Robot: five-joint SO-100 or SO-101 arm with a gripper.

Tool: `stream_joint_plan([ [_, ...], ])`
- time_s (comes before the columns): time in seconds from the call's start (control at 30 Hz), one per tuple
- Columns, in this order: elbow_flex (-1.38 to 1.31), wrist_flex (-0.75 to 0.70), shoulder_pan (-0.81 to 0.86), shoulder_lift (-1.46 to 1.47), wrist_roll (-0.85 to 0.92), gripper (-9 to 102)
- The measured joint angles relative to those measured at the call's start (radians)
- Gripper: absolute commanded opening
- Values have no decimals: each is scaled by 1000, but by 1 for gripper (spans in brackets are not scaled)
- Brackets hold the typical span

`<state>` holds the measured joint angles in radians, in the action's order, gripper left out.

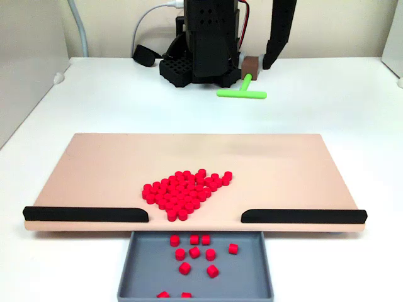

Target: Push granules from left to the grey container

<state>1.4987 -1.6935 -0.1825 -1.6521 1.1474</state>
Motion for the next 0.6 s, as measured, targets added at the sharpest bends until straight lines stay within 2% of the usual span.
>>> stream_joint_plan([
  [0.17,112,2,11,-100,161,0],
  [0.37,196,20,109,-147,379,0],
  [0.6,198,29,149,-150,431,0],
])
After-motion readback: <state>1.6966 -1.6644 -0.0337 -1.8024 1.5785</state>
